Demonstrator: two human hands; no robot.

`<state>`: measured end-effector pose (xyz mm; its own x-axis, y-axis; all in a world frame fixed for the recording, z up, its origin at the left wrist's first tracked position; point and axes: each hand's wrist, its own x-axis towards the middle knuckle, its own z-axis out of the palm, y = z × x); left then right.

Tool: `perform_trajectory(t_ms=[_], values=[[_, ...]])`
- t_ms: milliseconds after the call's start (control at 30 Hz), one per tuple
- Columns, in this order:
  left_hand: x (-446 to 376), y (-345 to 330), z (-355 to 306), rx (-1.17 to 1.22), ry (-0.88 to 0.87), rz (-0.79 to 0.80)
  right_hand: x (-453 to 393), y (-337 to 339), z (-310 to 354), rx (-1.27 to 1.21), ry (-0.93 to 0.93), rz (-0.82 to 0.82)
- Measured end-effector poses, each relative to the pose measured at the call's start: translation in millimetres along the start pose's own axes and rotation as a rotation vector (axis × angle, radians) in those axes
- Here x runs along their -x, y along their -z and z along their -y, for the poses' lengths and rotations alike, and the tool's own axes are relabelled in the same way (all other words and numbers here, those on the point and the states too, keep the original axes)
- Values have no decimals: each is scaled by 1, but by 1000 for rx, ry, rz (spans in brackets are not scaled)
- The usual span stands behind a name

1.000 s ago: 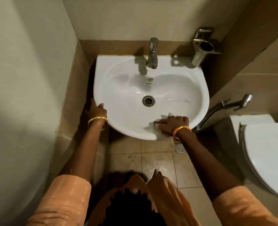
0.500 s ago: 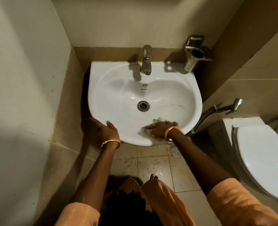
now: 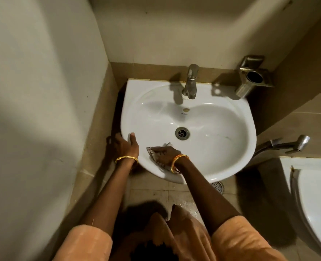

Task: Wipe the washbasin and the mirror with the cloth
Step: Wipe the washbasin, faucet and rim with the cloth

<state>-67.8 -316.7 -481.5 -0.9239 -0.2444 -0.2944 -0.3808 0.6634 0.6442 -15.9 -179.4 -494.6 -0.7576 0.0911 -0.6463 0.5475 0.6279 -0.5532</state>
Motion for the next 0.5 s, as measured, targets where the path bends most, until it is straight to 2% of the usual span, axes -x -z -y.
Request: perform_trajectory(t_ms=[133, 200, 267, 400, 467, 500], values=[[-30, -9, -6, -194, -45, 2, -44, -7, 30, -97, 71, -228], [-30, -15, -3, -252, -79, -61, -66, -2, 31, 6, 66, -285], [-30, -20, 2, -277, -87, -93, -84, 13, 14, 140, 11, -332], [-32, -25, 3, -306, -83, -109, -95, 56, -41, 350, -192, -524], [-31, -25, 2, -312, -87, -115, -89, 72, -58, 278, -260, -645], [-29, -24, 1, -303, -85, -122, -88, 78, -59, 161, -310, -746]])
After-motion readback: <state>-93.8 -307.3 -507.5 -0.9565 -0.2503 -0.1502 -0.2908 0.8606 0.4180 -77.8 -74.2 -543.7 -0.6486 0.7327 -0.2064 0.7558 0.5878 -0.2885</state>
